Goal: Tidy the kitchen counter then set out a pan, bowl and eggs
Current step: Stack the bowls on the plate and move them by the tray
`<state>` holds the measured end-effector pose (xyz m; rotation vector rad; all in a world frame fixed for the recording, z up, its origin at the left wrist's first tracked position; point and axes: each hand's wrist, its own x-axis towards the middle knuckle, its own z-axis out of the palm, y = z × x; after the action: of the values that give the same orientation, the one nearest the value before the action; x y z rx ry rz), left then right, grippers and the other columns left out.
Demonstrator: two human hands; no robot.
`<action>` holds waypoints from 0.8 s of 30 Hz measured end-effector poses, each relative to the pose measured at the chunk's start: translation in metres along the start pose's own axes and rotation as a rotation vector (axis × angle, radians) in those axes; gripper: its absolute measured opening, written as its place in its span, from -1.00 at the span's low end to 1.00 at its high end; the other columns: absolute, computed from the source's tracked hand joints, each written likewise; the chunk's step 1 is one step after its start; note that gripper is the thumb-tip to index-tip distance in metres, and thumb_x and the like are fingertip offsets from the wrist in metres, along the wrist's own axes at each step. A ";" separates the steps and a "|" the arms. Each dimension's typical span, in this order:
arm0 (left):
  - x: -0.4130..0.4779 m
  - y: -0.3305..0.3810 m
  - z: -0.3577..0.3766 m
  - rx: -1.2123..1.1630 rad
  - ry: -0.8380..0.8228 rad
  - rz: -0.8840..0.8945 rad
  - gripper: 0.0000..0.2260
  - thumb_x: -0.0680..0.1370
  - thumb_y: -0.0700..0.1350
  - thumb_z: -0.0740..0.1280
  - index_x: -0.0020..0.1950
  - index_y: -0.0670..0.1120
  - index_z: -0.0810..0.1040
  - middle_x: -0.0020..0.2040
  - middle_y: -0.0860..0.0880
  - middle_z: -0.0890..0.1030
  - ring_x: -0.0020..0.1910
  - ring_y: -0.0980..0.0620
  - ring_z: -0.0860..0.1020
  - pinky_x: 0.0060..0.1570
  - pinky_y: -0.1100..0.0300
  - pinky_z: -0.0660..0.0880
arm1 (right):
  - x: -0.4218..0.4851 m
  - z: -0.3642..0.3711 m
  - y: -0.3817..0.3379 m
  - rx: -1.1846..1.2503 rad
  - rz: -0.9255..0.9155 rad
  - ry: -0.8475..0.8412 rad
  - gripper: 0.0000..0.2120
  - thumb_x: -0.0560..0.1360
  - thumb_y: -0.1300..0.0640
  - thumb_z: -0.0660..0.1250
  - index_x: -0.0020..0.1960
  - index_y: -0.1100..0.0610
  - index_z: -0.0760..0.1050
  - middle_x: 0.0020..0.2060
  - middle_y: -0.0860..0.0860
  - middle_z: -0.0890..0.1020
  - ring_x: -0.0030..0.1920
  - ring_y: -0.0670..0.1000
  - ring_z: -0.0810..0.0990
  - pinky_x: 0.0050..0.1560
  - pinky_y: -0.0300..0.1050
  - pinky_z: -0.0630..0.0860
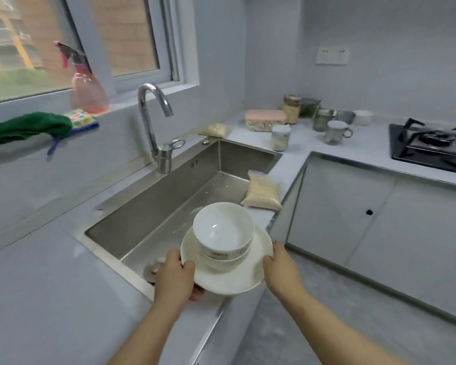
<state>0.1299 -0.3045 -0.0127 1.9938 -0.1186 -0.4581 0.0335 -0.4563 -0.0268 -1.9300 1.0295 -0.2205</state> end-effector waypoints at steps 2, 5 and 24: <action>-0.005 0.020 0.043 0.016 -0.095 0.046 -0.88 0.53 -0.33 0.11 -0.15 -0.17 0.38 -0.22 -0.20 0.49 -0.50 -0.11 0.49 -0.52 0.08 0.55 | 0.002 -0.039 0.026 0.029 0.061 0.104 -0.83 0.53 0.25 0.04 0.08 0.17 0.33 -0.09 0.06 0.47 -0.07 0.10 0.47 -0.13 -0.07 0.40; -0.017 0.046 0.107 0.089 -0.205 0.101 -0.91 0.53 -0.30 0.10 -0.05 -0.26 0.39 -0.14 -0.26 0.51 -0.49 -0.12 0.51 -0.50 0.07 0.55 | 0.004 -0.096 0.065 0.070 0.145 0.223 -0.83 0.53 0.25 0.04 0.08 0.17 0.33 -0.06 0.07 0.48 -0.06 0.12 0.47 -0.08 -0.05 0.42; -0.160 0.183 0.500 0.176 -0.658 0.282 -0.83 0.51 -0.30 0.07 0.00 -0.16 0.41 -0.24 -0.22 0.57 -0.62 -0.01 0.47 -0.60 0.28 0.40 | 0.007 -0.436 0.292 0.160 0.432 0.622 -0.88 0.51 0.26 0.04 0.00 0.13 0.30 -0.15 0.04 0.49 -0.11 0.14 0.47 -0.26 -0.09 0.32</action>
<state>-0.1807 -0.7654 -0.0022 1.8820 -0.8613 -0.9258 -0.3550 -0.8083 -0.0083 -1.4699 1.7461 -0.6575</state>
